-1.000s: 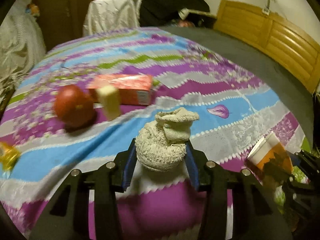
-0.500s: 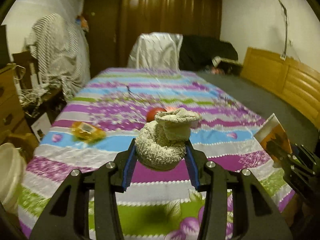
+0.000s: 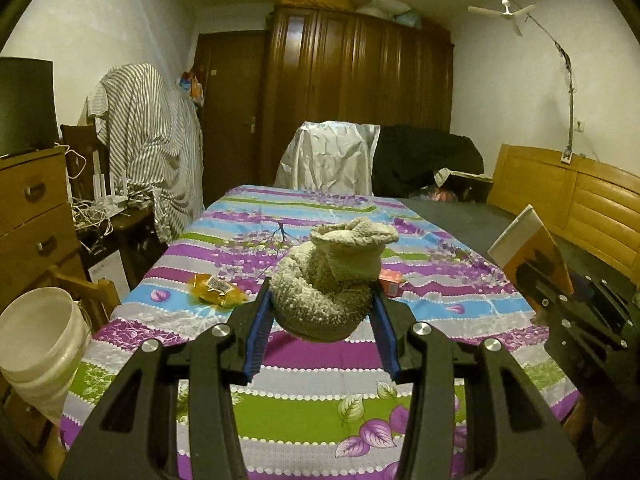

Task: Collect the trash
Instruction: 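Lift the sock and paper and carry both toward the white bucket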

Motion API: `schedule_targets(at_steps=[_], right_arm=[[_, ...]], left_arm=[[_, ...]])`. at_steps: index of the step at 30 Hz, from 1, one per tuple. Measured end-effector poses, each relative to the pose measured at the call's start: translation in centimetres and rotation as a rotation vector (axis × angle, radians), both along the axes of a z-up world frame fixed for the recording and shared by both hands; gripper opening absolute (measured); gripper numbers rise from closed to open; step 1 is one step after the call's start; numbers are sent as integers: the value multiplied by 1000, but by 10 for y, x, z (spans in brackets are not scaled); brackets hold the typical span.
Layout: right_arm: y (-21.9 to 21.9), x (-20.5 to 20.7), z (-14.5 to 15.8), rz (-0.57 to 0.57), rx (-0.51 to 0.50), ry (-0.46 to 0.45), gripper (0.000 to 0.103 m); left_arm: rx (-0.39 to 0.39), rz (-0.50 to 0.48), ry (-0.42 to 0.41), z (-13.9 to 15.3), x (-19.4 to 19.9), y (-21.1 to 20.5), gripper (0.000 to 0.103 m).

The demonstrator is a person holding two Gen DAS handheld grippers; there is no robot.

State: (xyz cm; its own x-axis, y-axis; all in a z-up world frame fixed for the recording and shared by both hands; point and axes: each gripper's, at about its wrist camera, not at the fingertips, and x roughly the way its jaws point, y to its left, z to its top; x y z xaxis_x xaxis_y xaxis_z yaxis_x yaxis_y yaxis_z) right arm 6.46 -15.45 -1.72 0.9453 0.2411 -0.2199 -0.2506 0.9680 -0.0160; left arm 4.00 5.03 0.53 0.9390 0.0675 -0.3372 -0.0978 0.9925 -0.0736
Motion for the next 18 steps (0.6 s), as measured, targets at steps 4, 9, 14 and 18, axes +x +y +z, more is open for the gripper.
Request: schedule_targets(at_steps=[4, 9, 14, 18], right_arm=[[4, -11, 6, 7, -6, -8, 44], [8, -19, 14, 20, -10, -14, 44], [13, -24, 20, 34, -18, -14, 44], [18, -17, 24, 57, -21, -4, 44]], left_arm=[[3, 5, -8, 3, -9, 2, 44], [8, 14, -11, 6, -16, 6, 44], [9, 26, -8, 8, -20, 10, 44], [8, 42, -9, 9, -25, 17, 44]])
